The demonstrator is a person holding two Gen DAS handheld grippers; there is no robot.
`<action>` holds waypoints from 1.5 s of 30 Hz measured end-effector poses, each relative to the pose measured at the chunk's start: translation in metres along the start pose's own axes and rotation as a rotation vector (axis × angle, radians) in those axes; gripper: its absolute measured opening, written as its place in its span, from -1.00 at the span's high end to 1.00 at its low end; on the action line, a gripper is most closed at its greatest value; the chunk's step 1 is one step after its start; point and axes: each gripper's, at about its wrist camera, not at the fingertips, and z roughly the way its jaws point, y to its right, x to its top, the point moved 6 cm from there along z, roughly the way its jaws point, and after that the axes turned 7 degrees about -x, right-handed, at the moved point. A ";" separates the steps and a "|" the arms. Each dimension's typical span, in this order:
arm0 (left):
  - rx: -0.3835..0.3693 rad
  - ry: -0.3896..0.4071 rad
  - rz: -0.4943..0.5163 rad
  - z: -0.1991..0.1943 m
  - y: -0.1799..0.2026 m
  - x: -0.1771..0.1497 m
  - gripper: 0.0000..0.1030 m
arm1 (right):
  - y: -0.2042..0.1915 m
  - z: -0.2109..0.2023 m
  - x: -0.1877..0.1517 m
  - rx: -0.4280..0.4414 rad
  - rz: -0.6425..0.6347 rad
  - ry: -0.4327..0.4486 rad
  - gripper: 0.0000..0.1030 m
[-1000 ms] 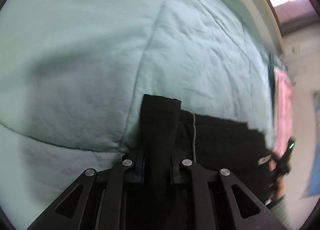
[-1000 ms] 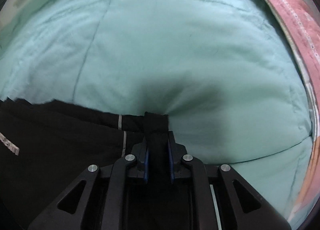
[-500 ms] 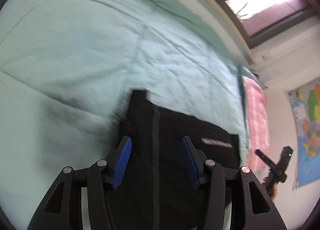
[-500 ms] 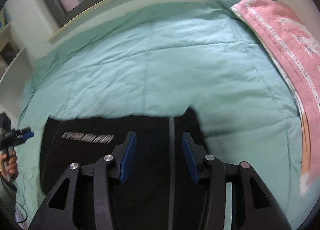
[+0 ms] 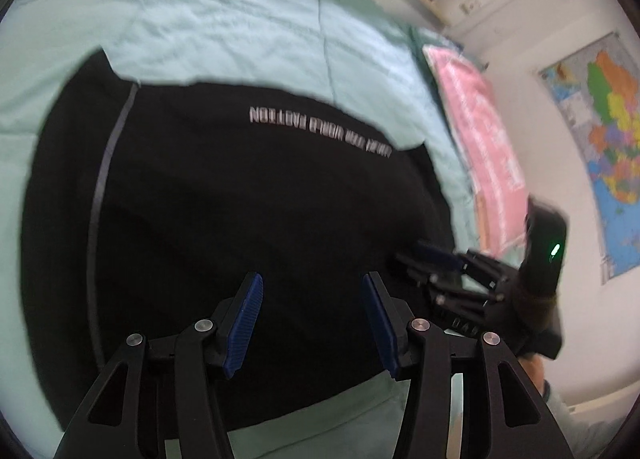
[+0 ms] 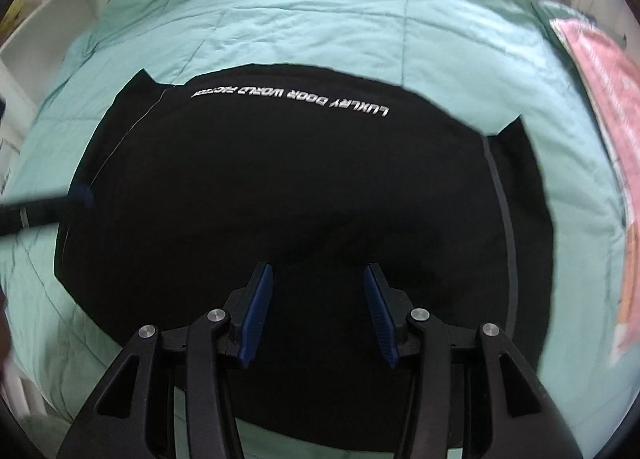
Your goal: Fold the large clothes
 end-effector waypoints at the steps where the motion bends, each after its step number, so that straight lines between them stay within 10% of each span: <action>1: 0.018 -0.023 0.006 0.013 -0.003 -0.005 -0.04 | 0.004 0.008 0.000 0.004 0.026 -0.002 -0.05; 11: 0.163 -0.101 0.037 0.076 -0.036 -0.017 -0.04 | 0.007 0.060 -0.015 -0.020 0.095 -0.009 -0.27; 16: 0.088 -0.087 -0.018 0.043 -0.018 -0.003 -0.04 | 0.015 0.043 -0.007 0.063 0.120 -0.080 -0.28; 22: 0.048 0.017 0.064 0.024 0.014 0.048 -0.19 | 0.027 0.010 0.049 0.123 0.159 0.048 -0.28; 30: 0.275 -0.155 0.058 0.096 -0.027 0.040 -0.19 | 0.021 0.093 0.040 0.016 0.107 -0.067 -0.29; 38: 0.157 -0.112 0.130 0.040 0.003 0.030 -0.20 | 0.031 0.030 0.024 0.189 0.234 -0.018 -0.30; 45: 0.064 -0.132 0.157 0.014 0.027 -0.035 -0.20 | 0.004 -0.028 -0.042 0.122 0.069 0.018 -0.30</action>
